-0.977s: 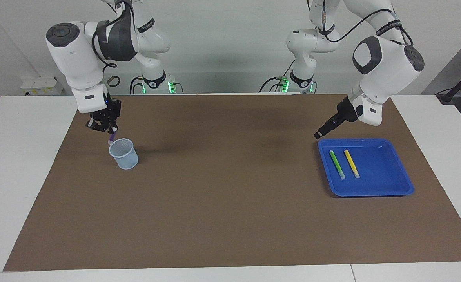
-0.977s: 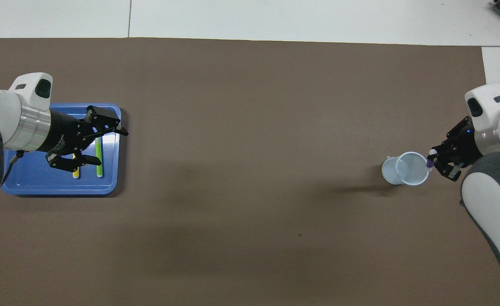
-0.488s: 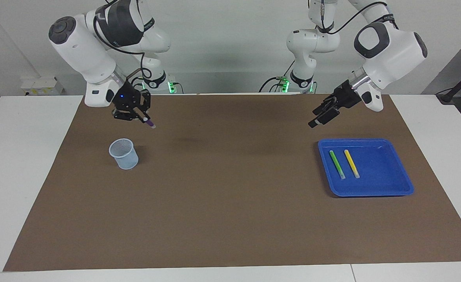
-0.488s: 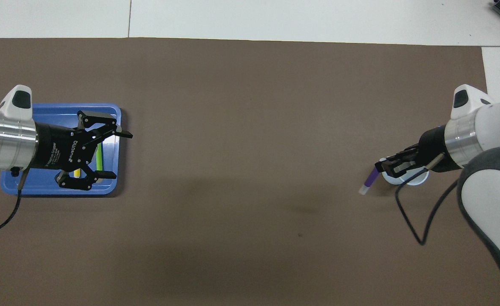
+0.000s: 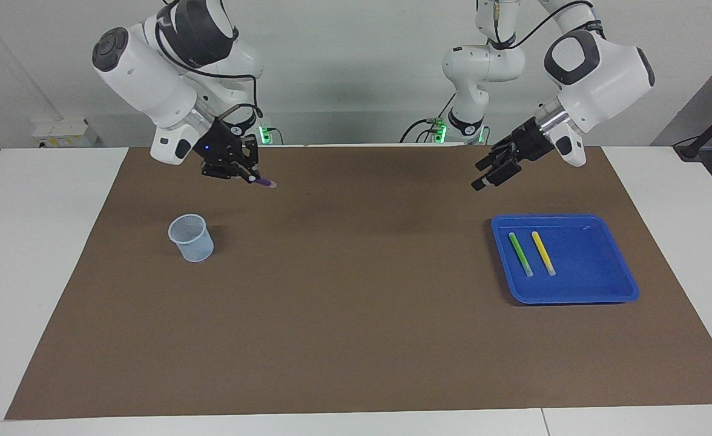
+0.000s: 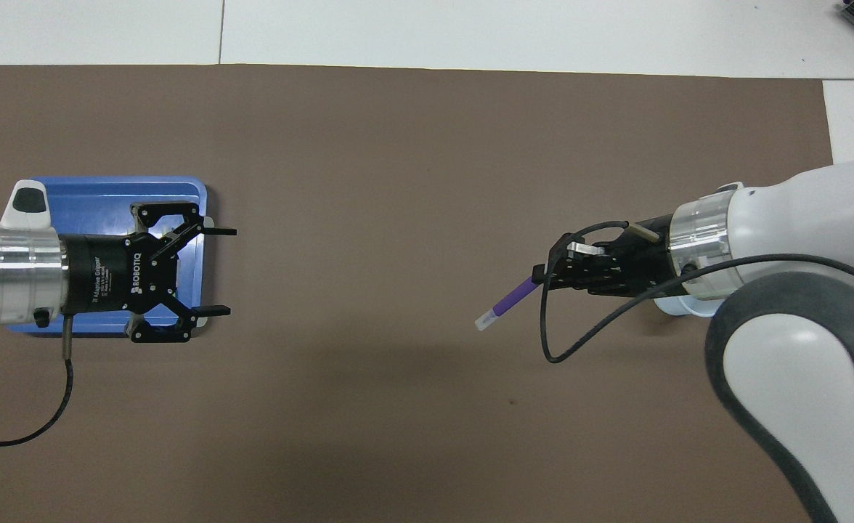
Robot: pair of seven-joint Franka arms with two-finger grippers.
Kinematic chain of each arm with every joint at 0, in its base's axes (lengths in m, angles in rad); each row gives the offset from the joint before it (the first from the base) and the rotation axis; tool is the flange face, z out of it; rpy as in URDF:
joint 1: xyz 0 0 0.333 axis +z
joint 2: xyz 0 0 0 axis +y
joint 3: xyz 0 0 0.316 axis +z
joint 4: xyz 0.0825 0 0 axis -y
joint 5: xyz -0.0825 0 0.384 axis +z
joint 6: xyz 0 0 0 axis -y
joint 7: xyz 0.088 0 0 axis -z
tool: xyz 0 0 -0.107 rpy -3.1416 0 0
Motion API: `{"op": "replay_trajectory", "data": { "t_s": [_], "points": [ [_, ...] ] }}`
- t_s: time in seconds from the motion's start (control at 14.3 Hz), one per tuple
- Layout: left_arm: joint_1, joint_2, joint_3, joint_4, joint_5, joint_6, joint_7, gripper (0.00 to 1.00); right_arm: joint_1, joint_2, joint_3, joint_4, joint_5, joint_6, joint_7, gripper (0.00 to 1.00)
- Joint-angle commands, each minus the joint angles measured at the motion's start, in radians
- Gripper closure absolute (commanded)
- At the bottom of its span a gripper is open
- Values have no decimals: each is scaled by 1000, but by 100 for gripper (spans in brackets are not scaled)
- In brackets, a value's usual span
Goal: Right arm passes pens to left for tray arrangement
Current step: 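Lift the purple pen toward the left gripper while the left gripper approaches, then close the left gripper on the purple pen held by the right gripper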
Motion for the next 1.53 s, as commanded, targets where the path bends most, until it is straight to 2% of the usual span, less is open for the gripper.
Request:
{"op": "replay_trajectory", "data": {
  "t_s": [0.0,0.14,0.28,0.49,0.84,1.12,1.26,1.33,1.47],
  "points": [
    [-82,-39,5,-49,-29,127,-134,0,84,-53,0,-91,104,168,220,100],
    [-140,-35,5,-49,-29,208,-239,0,192,-54,0,-134,112,383,408,100],
    [-189,-35,5,-49,-29,253,-314,0,291,-56,0,-168,112,547,578,100],
    [-226,-38,-7,-49,-27,267,-359,0,377,-54,0,-197,112,721,762,100],
    [-226,-41,-58,-58,-24,281,-398,8,400,-54,0,-203,112,752,798,100],
    [-226,-74,-150,-138,-24,411,-423,8,400,-56,0,-210,112,752,792,100],
    [-226,-74,-162,-141,-22,430,-437,9,400,-56,0,-210,112,752,789,100],
    [-225,-74,-162,-141,-22,430,-438,10,400,-56,0,-210,112,752,787,100],
    [-223,-74,-162,-141,-24,431,-443,20,400,-54,0,-211,112,752,784,100]
  ]
}}
